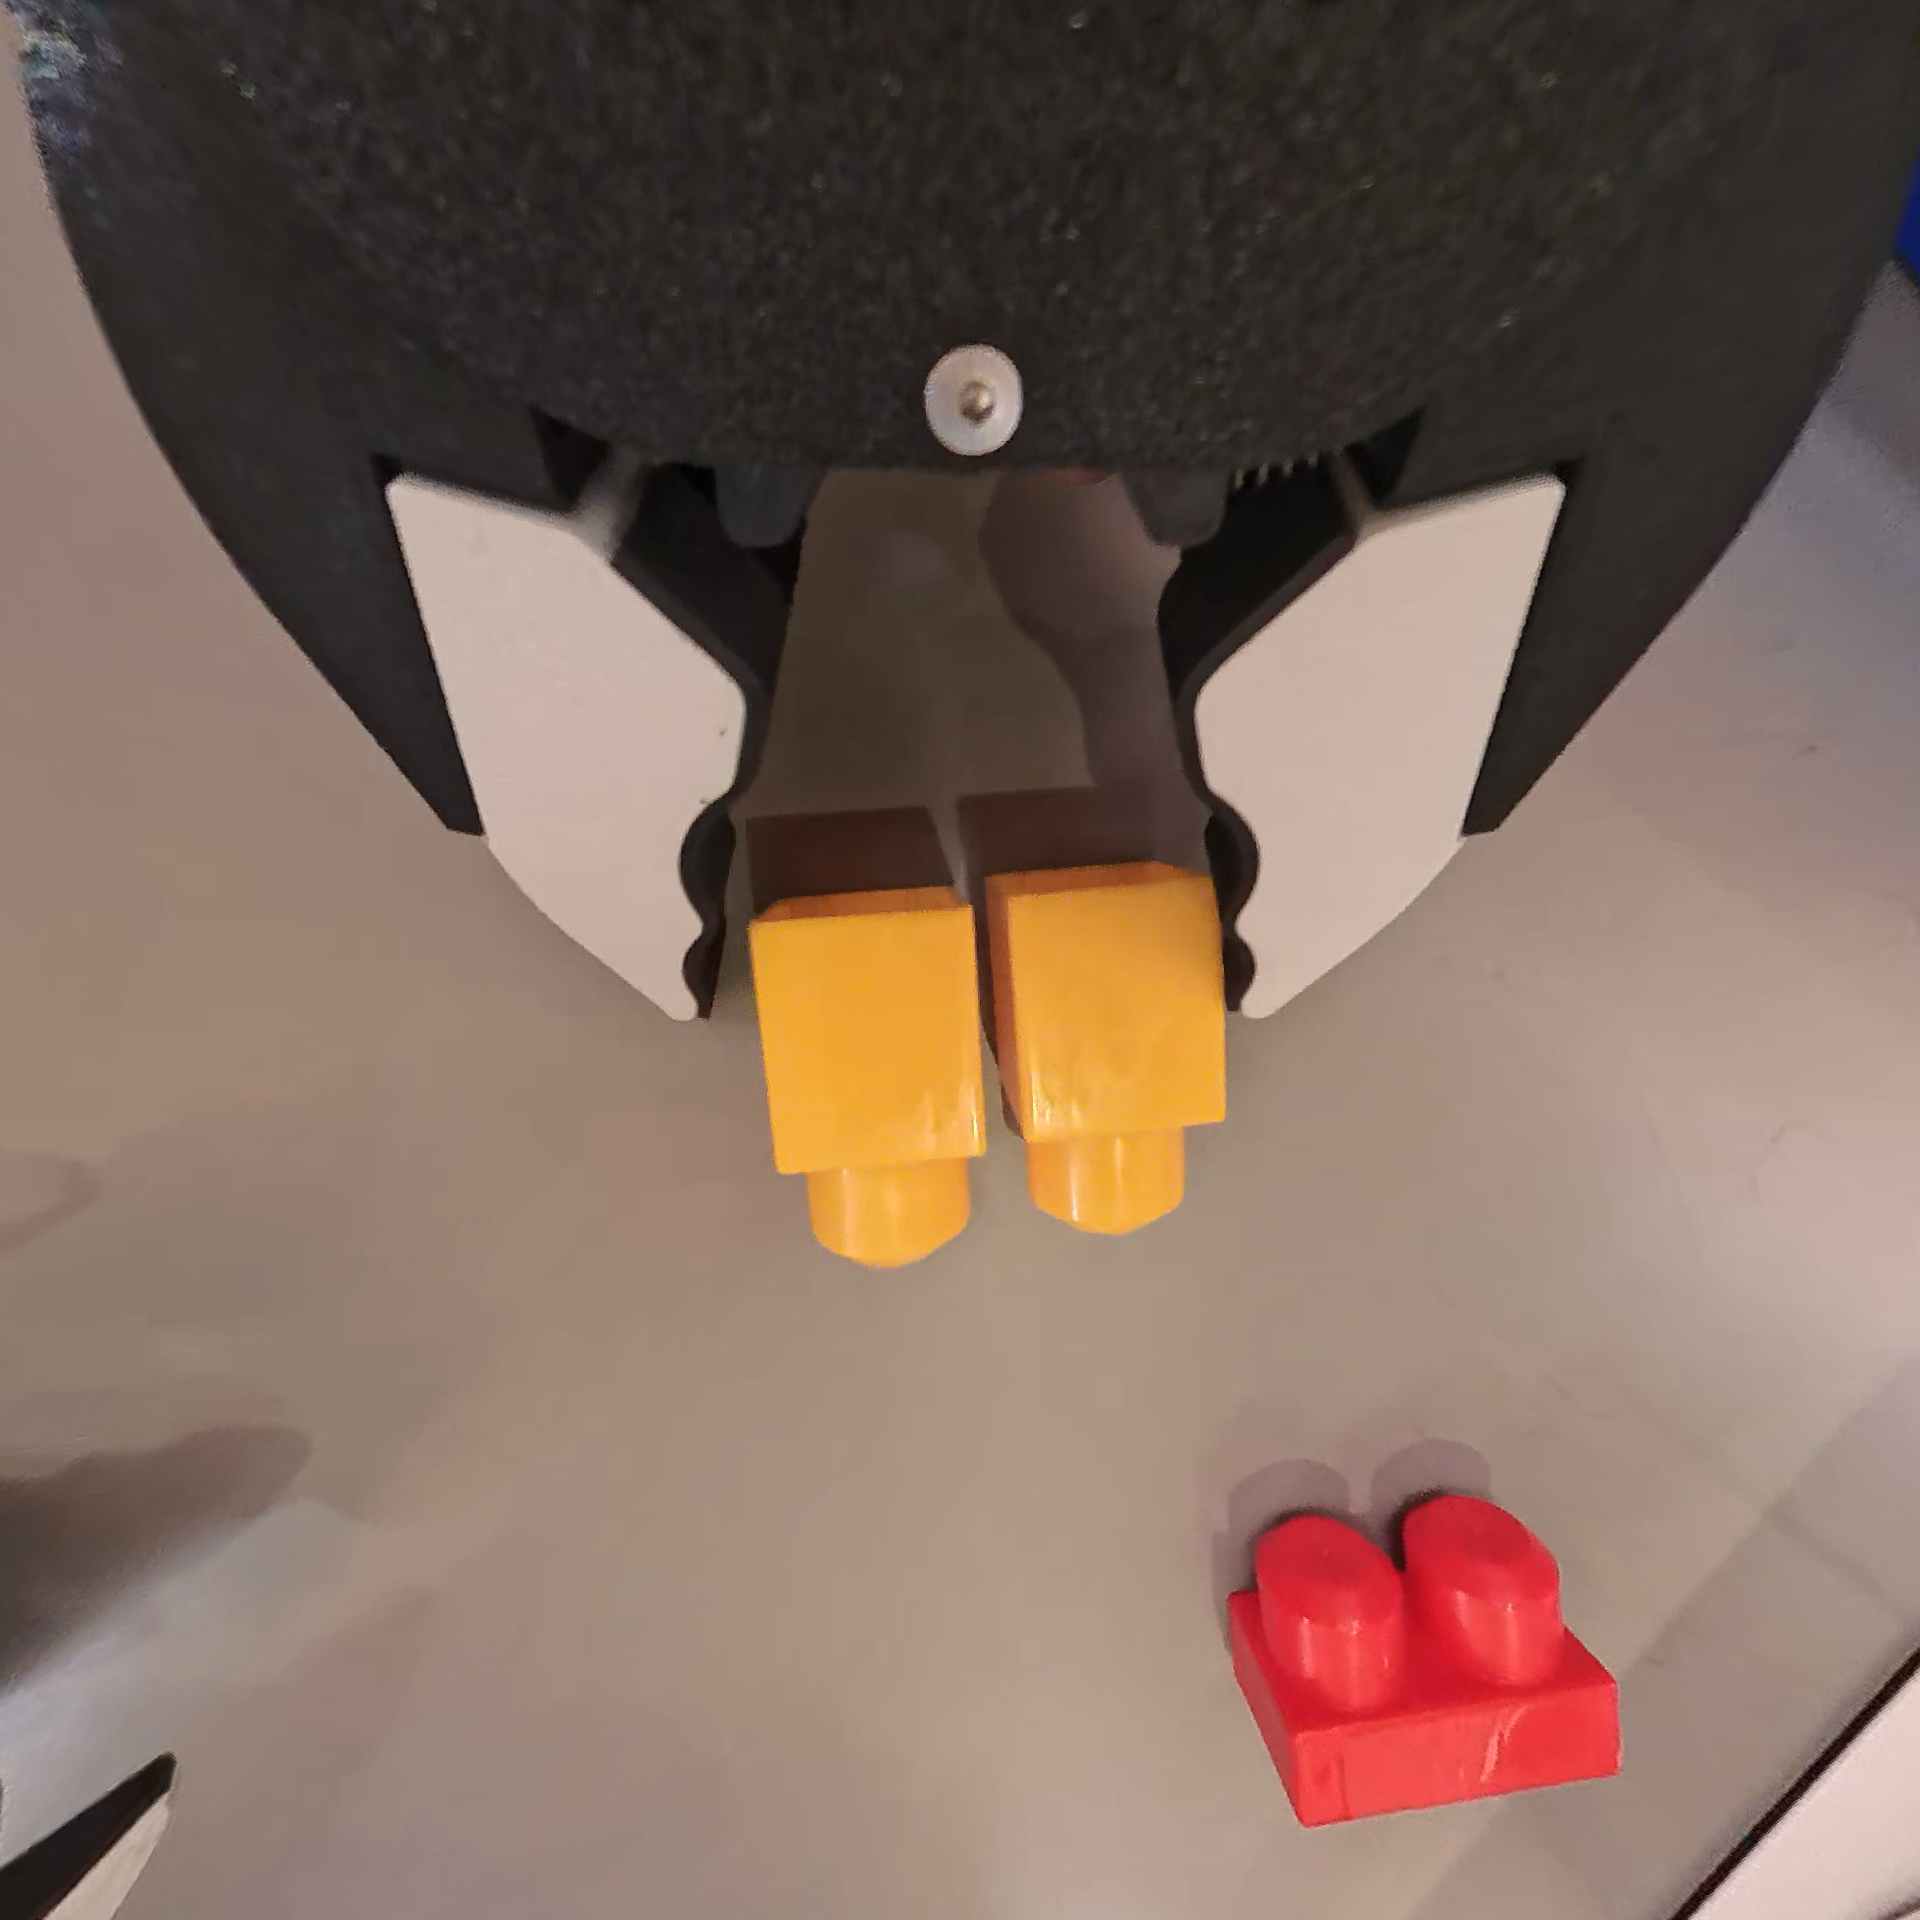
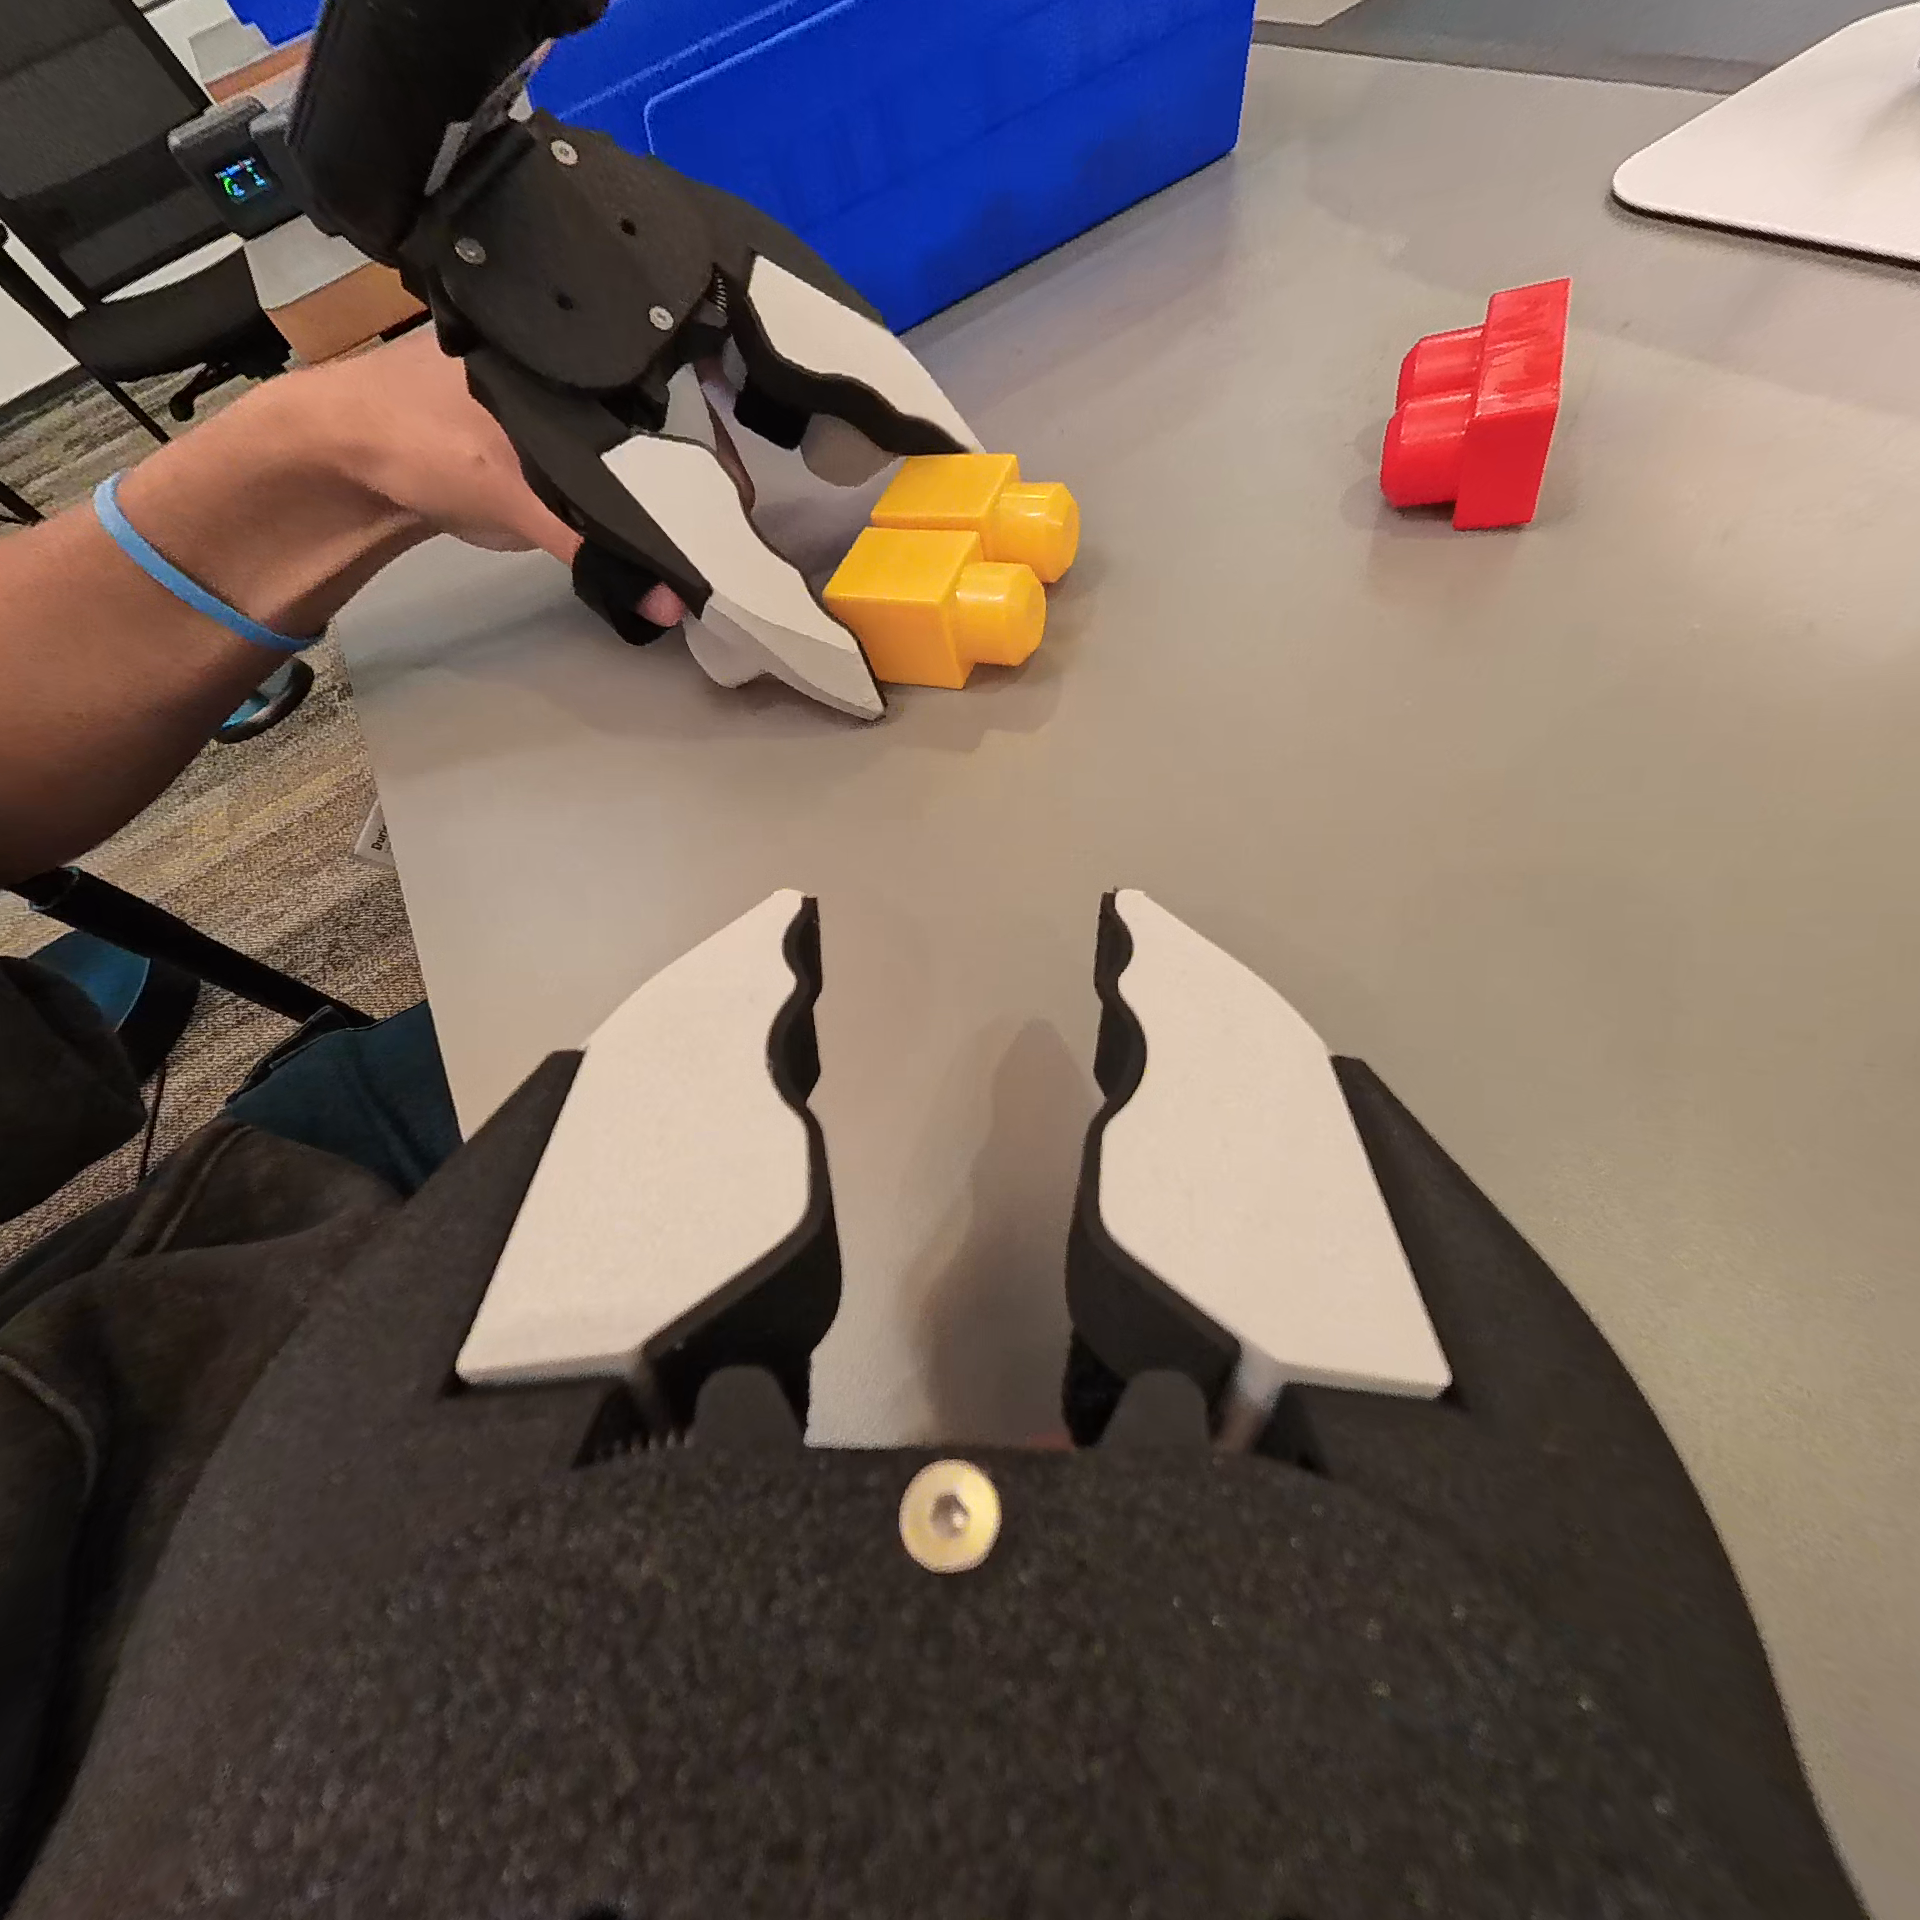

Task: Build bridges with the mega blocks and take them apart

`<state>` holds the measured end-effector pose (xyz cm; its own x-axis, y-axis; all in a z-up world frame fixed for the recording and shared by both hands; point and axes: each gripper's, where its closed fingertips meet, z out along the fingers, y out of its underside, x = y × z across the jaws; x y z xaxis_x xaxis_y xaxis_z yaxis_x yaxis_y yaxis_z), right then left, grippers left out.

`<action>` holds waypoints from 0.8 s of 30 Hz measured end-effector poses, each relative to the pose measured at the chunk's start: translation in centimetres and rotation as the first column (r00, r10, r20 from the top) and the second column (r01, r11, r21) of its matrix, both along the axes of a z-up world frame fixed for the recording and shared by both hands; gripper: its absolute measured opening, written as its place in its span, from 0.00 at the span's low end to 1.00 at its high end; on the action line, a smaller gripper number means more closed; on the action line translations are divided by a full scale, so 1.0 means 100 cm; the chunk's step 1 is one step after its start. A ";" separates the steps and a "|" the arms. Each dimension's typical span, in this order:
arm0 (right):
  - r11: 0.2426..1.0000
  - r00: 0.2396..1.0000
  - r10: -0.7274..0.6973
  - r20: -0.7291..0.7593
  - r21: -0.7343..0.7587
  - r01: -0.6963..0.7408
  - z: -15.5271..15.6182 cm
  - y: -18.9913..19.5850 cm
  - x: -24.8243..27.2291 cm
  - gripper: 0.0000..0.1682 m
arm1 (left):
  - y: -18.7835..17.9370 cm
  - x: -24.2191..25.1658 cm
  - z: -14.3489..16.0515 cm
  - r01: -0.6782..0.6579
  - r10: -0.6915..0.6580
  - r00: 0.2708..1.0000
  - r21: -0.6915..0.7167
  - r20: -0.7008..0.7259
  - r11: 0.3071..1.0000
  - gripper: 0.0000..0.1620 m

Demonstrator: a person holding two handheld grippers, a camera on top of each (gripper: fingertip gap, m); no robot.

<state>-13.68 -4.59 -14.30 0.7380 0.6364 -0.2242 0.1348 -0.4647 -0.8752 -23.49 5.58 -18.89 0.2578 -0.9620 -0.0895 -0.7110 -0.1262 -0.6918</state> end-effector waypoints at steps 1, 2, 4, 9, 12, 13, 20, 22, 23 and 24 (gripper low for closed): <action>1.000 1.000 0.001 0.001 -0.002 -0.001 0.000 0.000 0.000 0.30 | 0.000 0.001 0.000 -0.003 0.003 1.000 -0.002 -0.001 1.000 0.55; 1.000 1.000 0.002 0.002 -0.002 -0.002 0.000 0.000 0.000 0.30 | 0.000 0.001 0.000 -0.011 0.011 1.000 0.003 -0.003 1.000 0.55; 1.000 1.000 0.002 0.003 0.002 -0.002 0.000 0.000 0.000 0.30 | 0.001 0.000 0.000 -0.019 0.019 1.000 0.004 -0.001 1.000 0.54; 1.000 1.000 0.004 0.001 0.003 -0.004 0.000 -0.001 -0.001 0.30 | 0.001 -0.001 0.000 -0.018 0.018 1.000 -0.008 0.001 1.000 0.47; 1.000 1.000 0.004 -0.001 0.003 -0.004 0.000 -0.001 0.000 0.30 | 0.001 -0.001 0.000 -0.020 0.020 1.000 -0.007 0.002 1.000 0.47; 1.000 1.000 0.004 -0.001 0.002 -0.004 0.000 -0.001 -0.001 0.30 | 0.001 -0.001 0.000 -0.020 0.020 1.000 -0.007 0.002 1.000 0.47; 1.000 1.000 0.002 -0.007 0.003 -0.002 0.001 -0.001 0.000 0.30 | 0.001 -0.003 0.013 -0.047 0.045 0.995 0.019 0.086 0.999 0.47; 1.000 1.000 0.001 -0.015 0.003 -0.001 0.002 -0.001 0.000 0.30 | 0.004 -0.006 0.028 -0.079 0.068 0.986 0.067 0.153 0.995 0.47; 1.000 1.000 -0.001 -0.022 0.002 0.001 0.003 0.000 0.001 0.30 | 0.005 -0.007 0.040 -0.095 0.073 0.977 0.103 0.201 0.990 0.47; 1.000 1.000 -0.002 -0.029 -0.001 0.002 0.003 0.000 0.001 0.30 | 0.006 -0.009 0.053 -0.118 0.080 0.963 0.135 0.258 0.984 0.47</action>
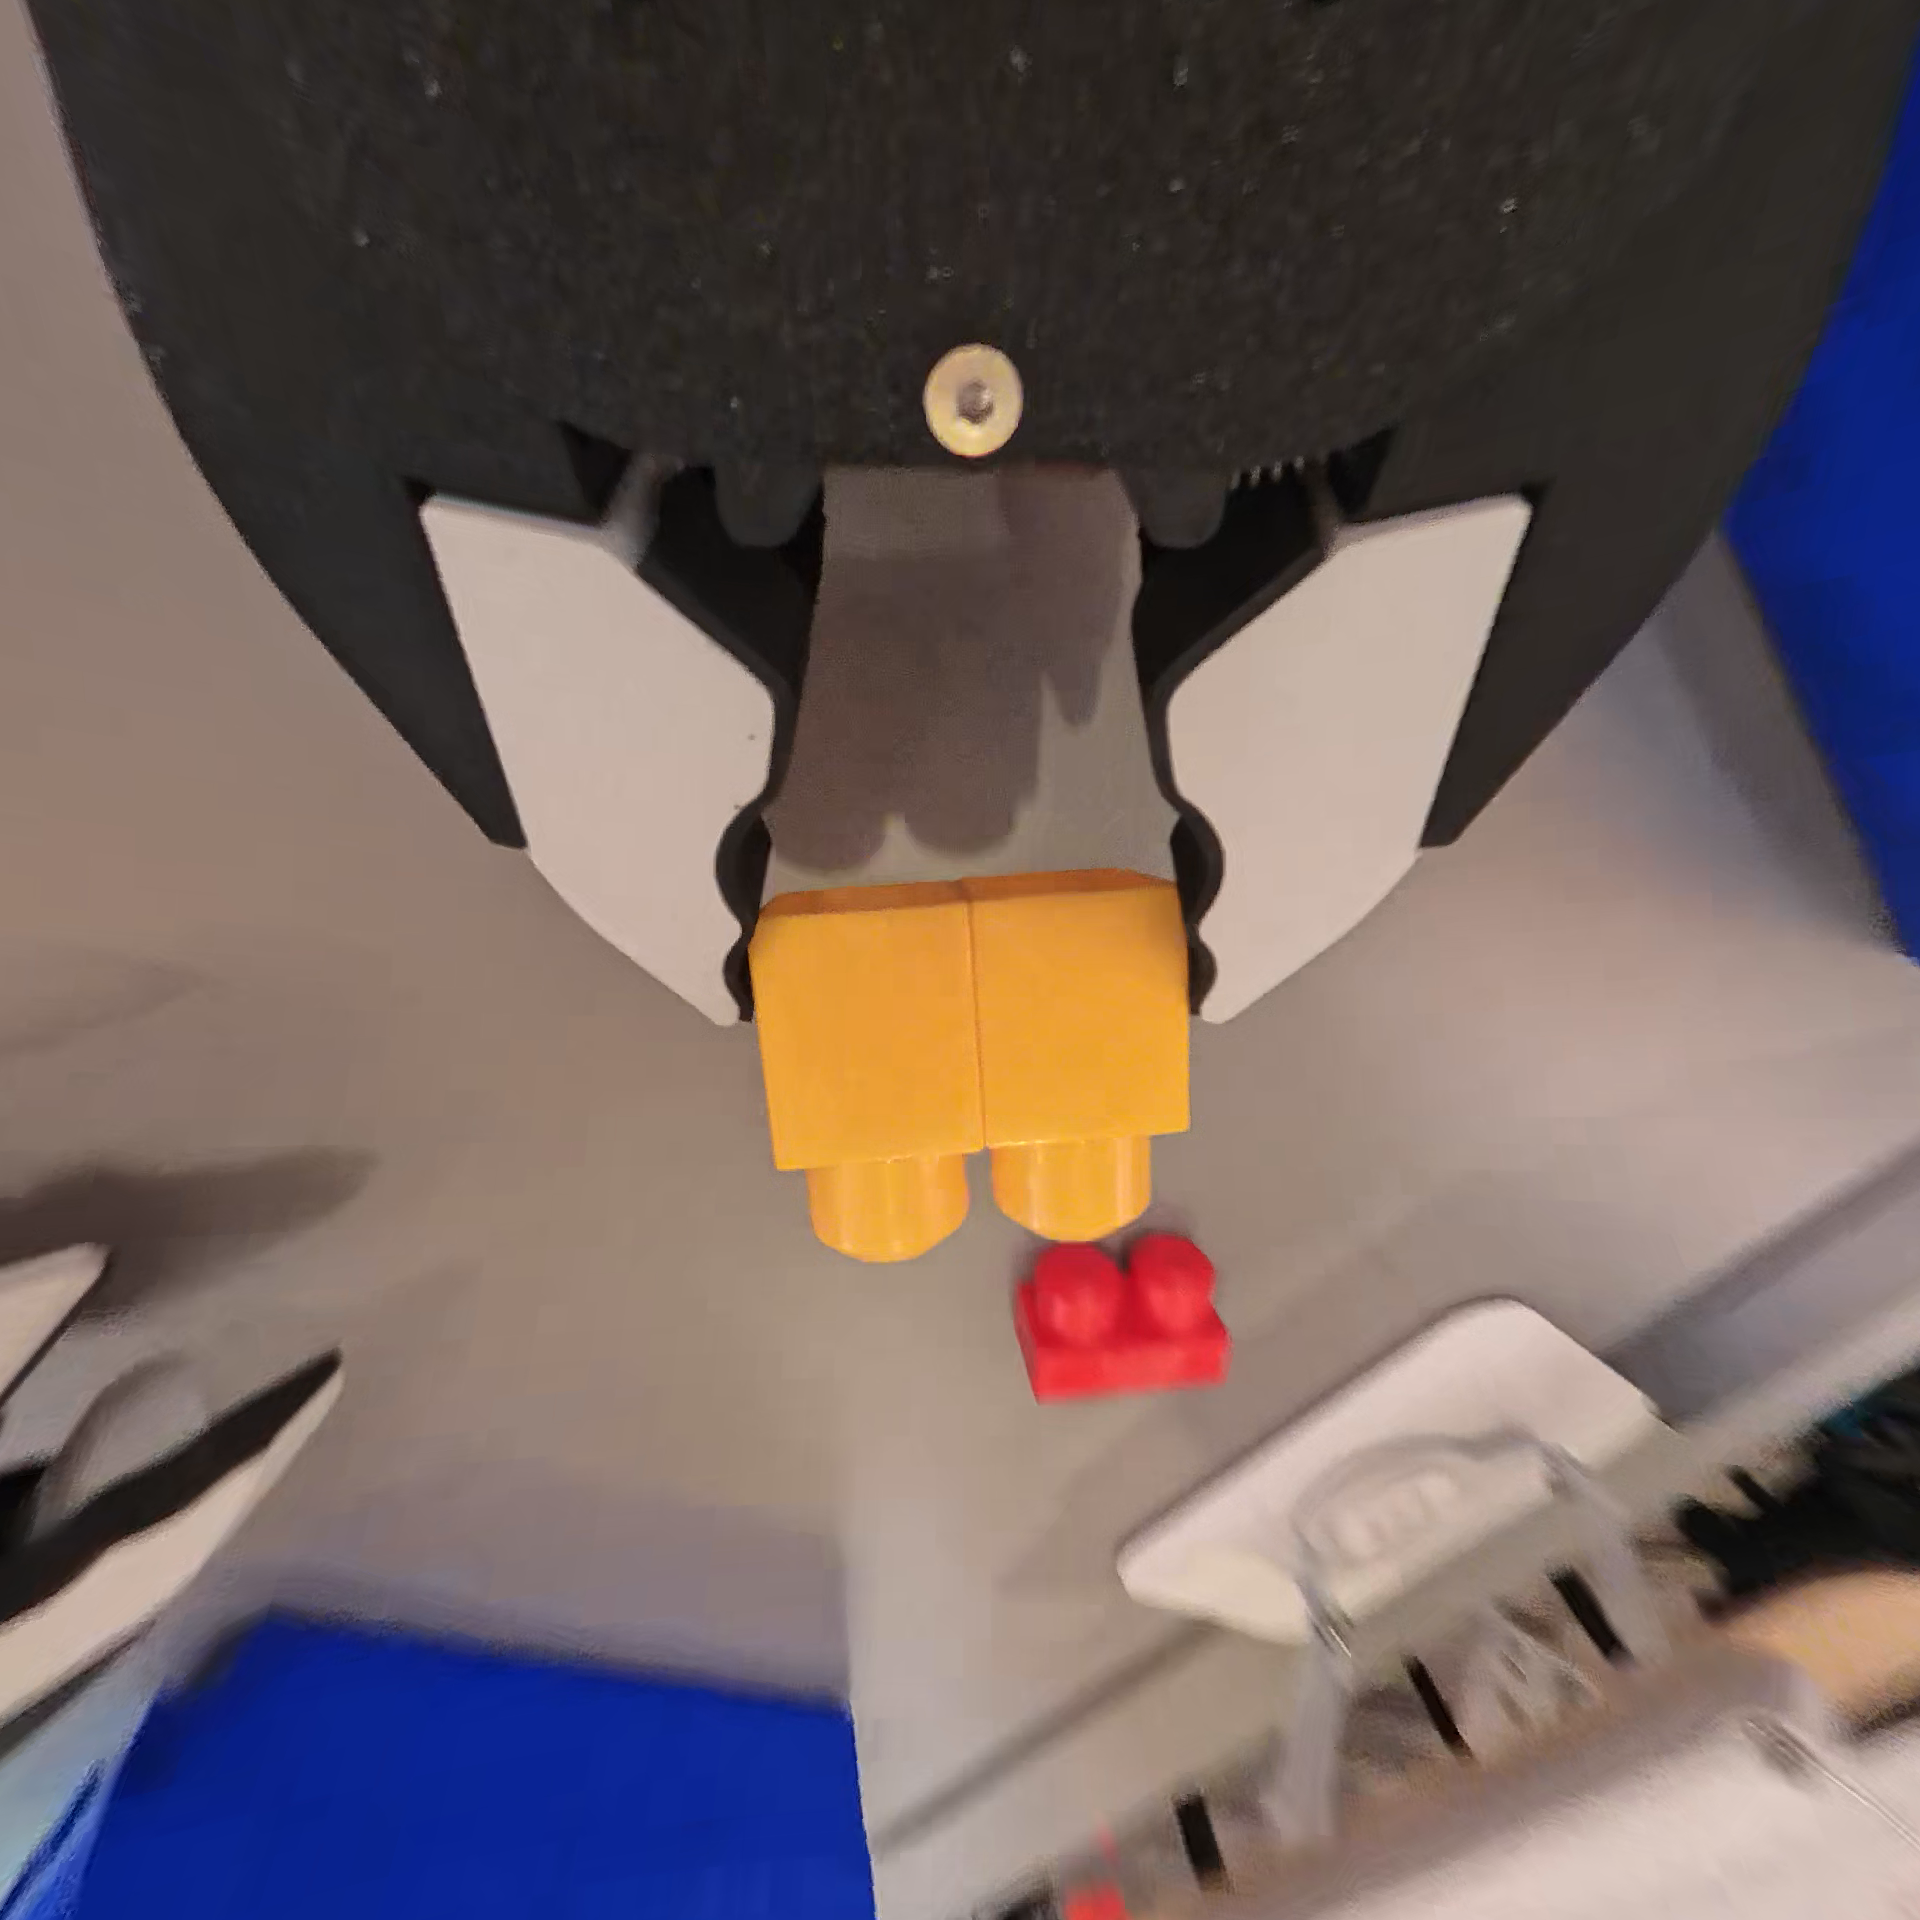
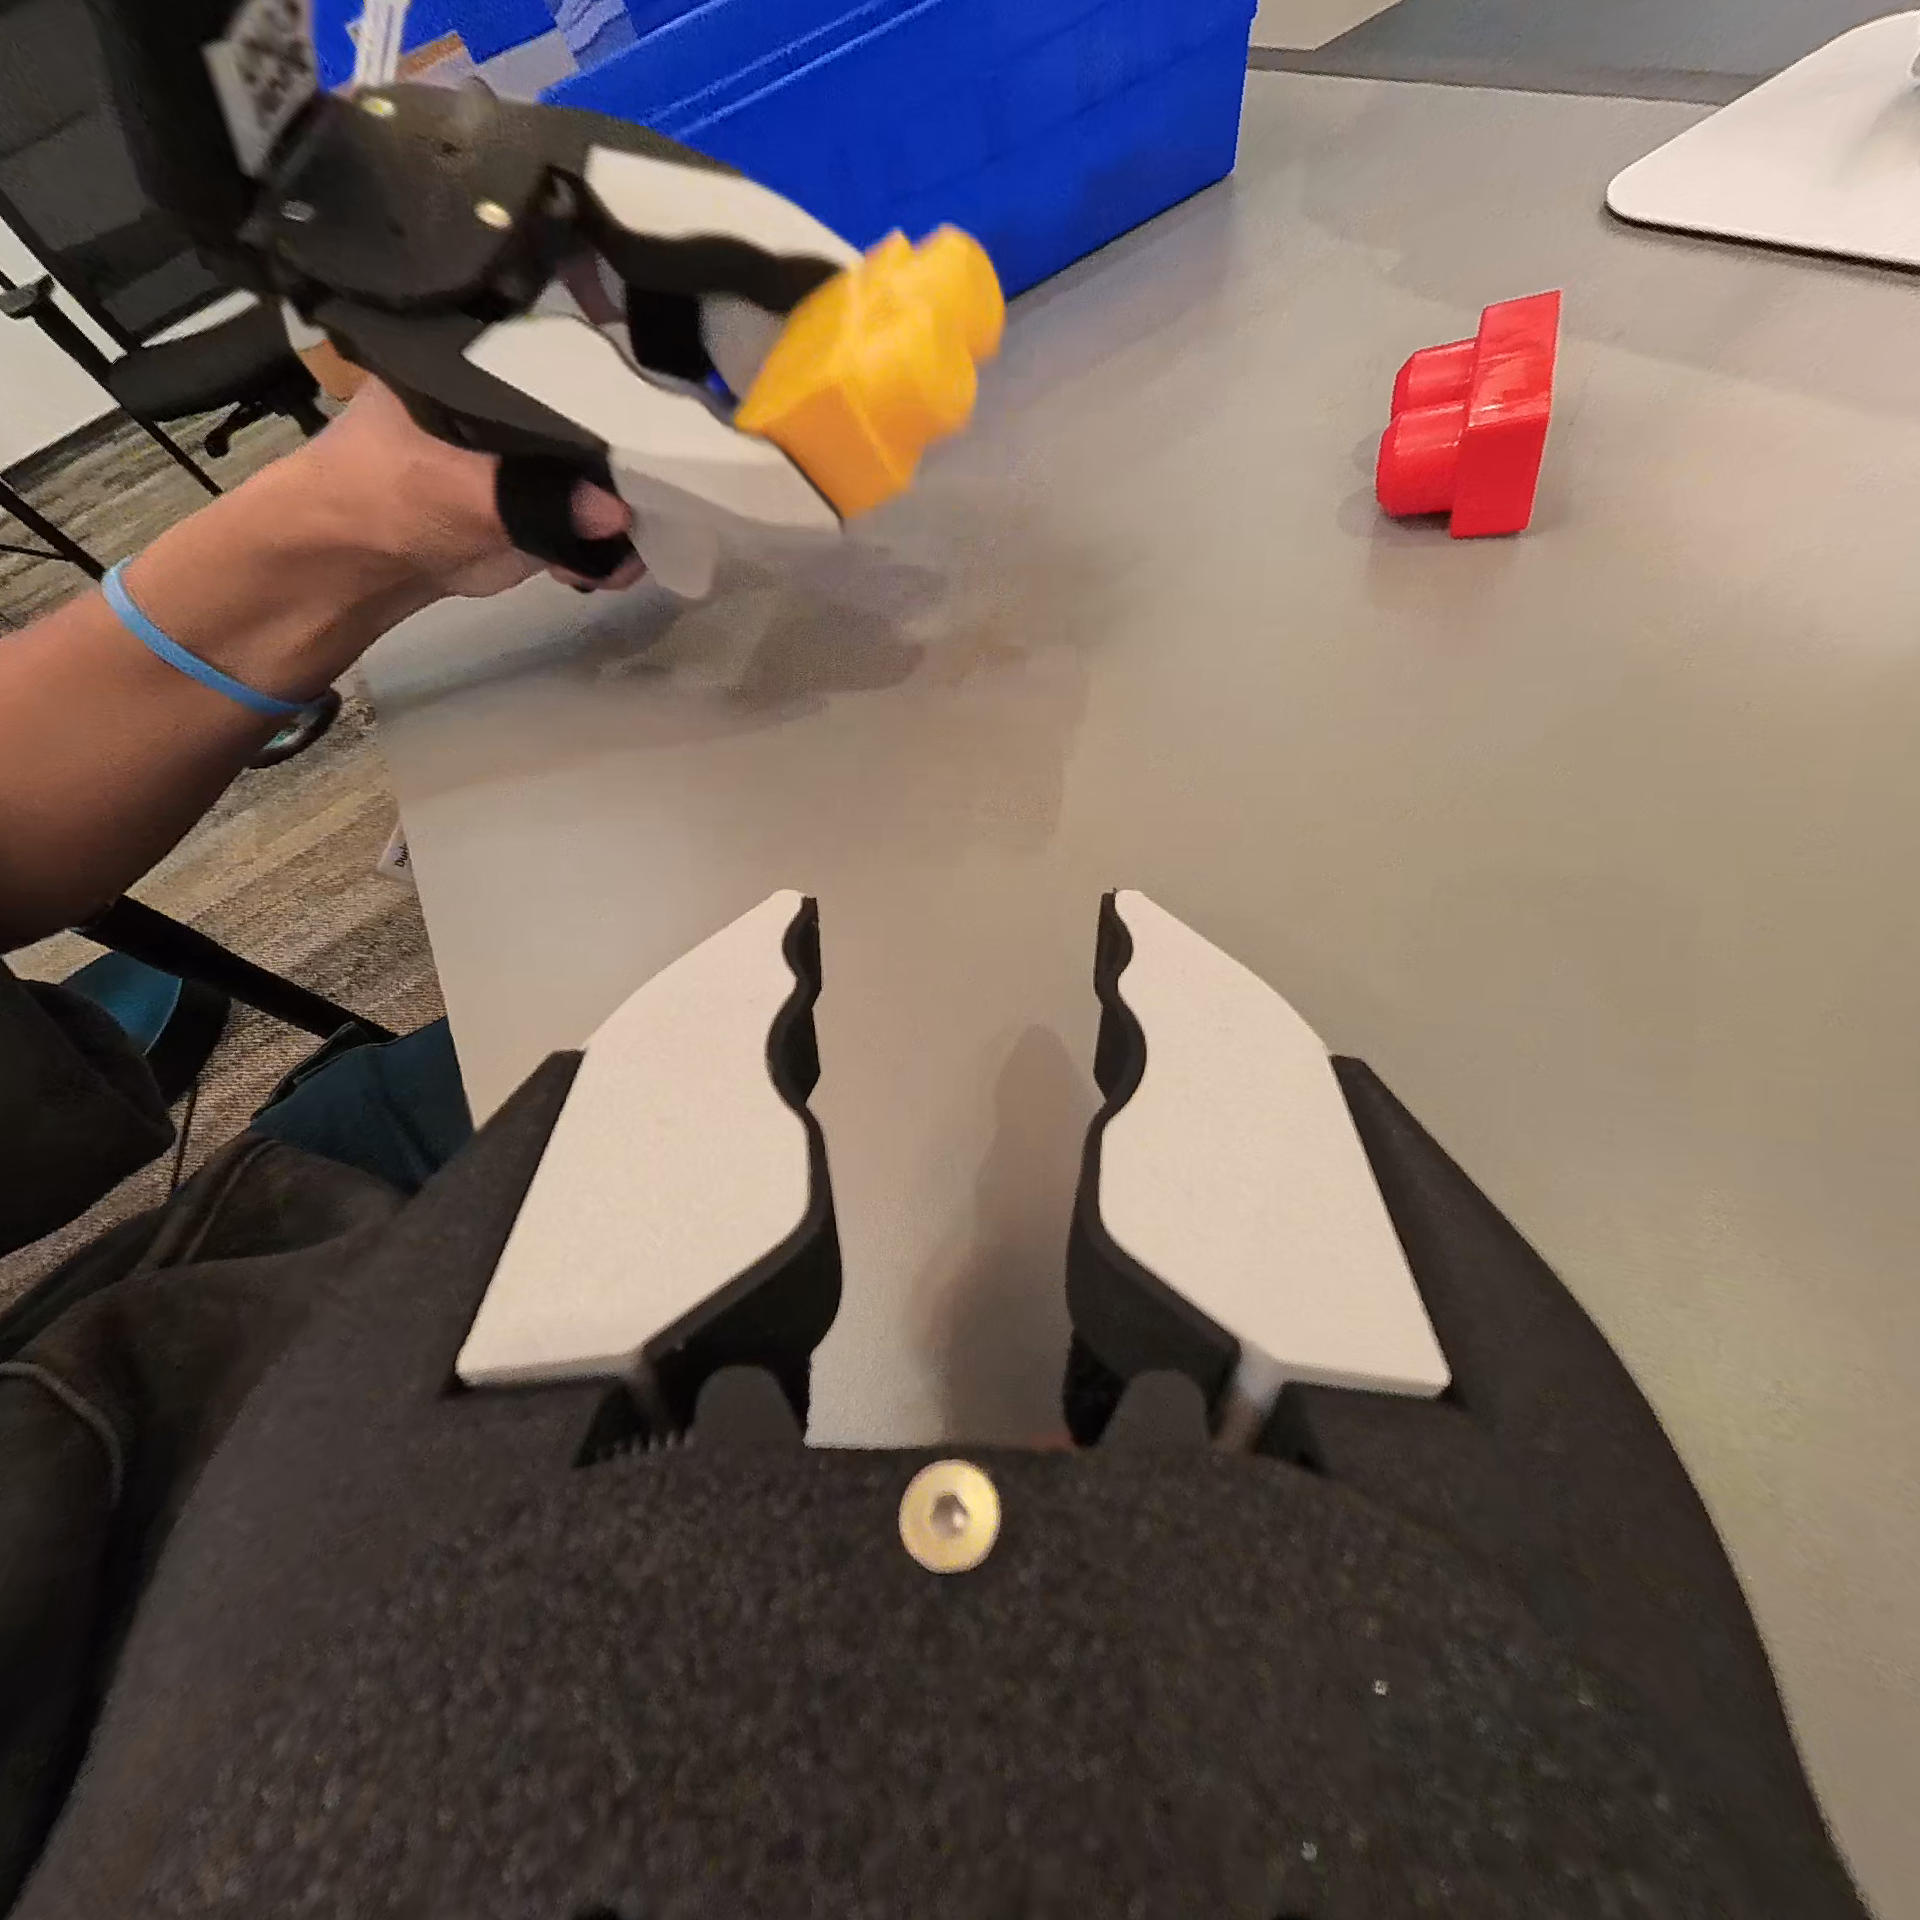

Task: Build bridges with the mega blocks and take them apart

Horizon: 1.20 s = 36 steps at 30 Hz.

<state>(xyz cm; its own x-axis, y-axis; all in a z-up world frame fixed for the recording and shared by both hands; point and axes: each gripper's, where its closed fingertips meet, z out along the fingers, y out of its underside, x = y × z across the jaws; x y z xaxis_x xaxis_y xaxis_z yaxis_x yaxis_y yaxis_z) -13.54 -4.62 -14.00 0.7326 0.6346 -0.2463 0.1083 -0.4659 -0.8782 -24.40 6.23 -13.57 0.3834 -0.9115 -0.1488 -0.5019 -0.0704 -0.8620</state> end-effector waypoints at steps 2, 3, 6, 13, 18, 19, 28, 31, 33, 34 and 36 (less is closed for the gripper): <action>1.000 1.000 -0.003 -0.011 -0.006 0.003 0.001 0.000 0.001 0.30 | 0.001 -0.005 0.020 -0.027 0.023 0.996 0.044 0.088 0.999 0.47; 1.000 1.000 -0.005 -0.016 -0.007 0.005 0.001 0.001 0.001 0.30 | 0.002 -0.007 0.027 -0.040 0.032 0.992 0.065 0.124 0.997 0.47; 1.000 1.000 -0.006 -0.010 -0.013 0.006 0.000 0.001 0.001 0.30 | 0.001 -0.012 0.037 -0.057 0.039 0.980 0.088 0.194 0.995 0.47; 0.995 0.985 -0.104 0.140 0.018 0.103 0.047 0.067 0.019 0.36 | 0.008 -0.019 0.028 -0.119 0.093 0.969 0.105 0.227 0.987 0.47; 0.964 0.744 0.147 0.652 0.073 -0.255 0.056 0.145 -0.004 0.38 | 0.014 -0.021 0.025 -0.122 0.107 0.962 0.046 0.252 0.991 0.47; 0.938 0.605 0.201 0.771 0.026 -0.345 0.048 0.156 -0.005 0.39 | 0.015 -0.024 0.025 -0.126 0.111 0.961 0.042 0.253 0.991 0.47; 0.704 -0.106 0.476 0.873 -0.450 -0.549 -0.014 0.217 0.008 0.46 | 0.012 -0.037 0.028 -0.105 0.105 0.948 -0.015 0.301 0.994 0.47; 0.658 -0.114 0.510 0.853 -0.472 -0.588 -0.027 0.220 0.000 0.47 | 0.009 -0.037 0.028 -0.089 0.093 0.948 -0.025 0.306 0.996 0.47; 0.642 -0.137 0.524 0.841 -0.496 -0.584 -0.036 0.223 0.003 0.49 | 0.008 -0.037 0.028 -0.078 0.086 0.946 -0.039 0.311 0.996 0.47; 0.644 -0.166 0.511 0.843 -0.503 -0.577 -0.039 0.228 0.009 0.49 | 0.008 -0.037 0.028 -0.074 0.084 0.946 -0.046 0.313 0.996 0.47; 0.640 -0.171 0.514 0.840 -0.509 -0.575 -0.045 0.234 0.016 0.46 | 0.007 -0.036 0.028 -0.066 0.079 0.947 -0.053 0.310 0.996 0.47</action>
<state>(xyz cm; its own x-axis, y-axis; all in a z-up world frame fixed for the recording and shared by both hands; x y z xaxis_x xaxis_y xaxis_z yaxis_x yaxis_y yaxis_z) -11.94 18.78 -18.52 -0.2934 0.9236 0.2467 0.9519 0.2584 0.1647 -27.99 6.90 -10.81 0.4698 -0.8824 0.0255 -0.2011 -0.1350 -0.9702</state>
